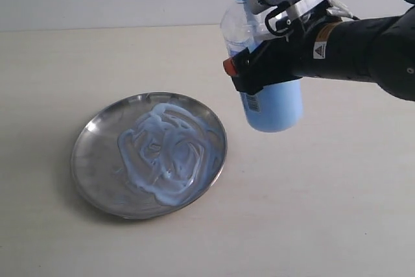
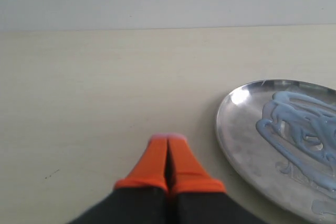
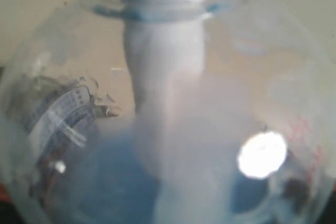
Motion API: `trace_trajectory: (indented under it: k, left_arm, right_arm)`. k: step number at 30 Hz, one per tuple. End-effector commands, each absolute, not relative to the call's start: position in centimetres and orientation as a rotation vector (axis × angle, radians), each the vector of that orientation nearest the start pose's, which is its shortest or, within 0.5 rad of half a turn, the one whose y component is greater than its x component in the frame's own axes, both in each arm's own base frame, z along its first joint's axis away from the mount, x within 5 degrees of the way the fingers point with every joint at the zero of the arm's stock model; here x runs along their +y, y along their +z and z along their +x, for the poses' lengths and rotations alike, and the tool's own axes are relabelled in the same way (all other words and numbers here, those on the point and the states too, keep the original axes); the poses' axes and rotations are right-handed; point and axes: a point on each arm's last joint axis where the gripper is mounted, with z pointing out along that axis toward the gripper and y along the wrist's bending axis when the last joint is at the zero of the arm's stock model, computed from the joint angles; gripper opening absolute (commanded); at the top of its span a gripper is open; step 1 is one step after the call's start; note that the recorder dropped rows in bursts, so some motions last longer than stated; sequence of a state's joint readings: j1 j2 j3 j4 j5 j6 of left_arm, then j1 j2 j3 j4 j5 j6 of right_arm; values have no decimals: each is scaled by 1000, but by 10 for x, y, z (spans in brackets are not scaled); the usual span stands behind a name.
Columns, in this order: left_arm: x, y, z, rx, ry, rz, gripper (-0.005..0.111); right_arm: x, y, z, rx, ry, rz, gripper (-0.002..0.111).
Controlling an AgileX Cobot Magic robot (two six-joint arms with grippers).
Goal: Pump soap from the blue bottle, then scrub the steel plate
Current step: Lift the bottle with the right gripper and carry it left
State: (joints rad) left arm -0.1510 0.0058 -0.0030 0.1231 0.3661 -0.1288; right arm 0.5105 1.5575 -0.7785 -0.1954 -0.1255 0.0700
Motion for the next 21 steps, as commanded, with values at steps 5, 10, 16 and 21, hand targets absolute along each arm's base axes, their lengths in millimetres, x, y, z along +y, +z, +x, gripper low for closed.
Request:
trace_trajectory:
  k: [5,10,16,21]
  left_arm:
    - [-4,182,53,1827,-70,99,0]
    - [-4,182,53,1827,-70,99,0]
    - [-4,182,53,1827,-70,99,0]
    - [-4,182,53,1827,-70,99,0]
  right_arm:
    - [160,213,258,1927,275,-720,0]
    - [173,213,250,1880,276,-798,0]
    - [170,216,253,1860,221,-752,0]
    - [170,215,255,1842,199,-763,0]
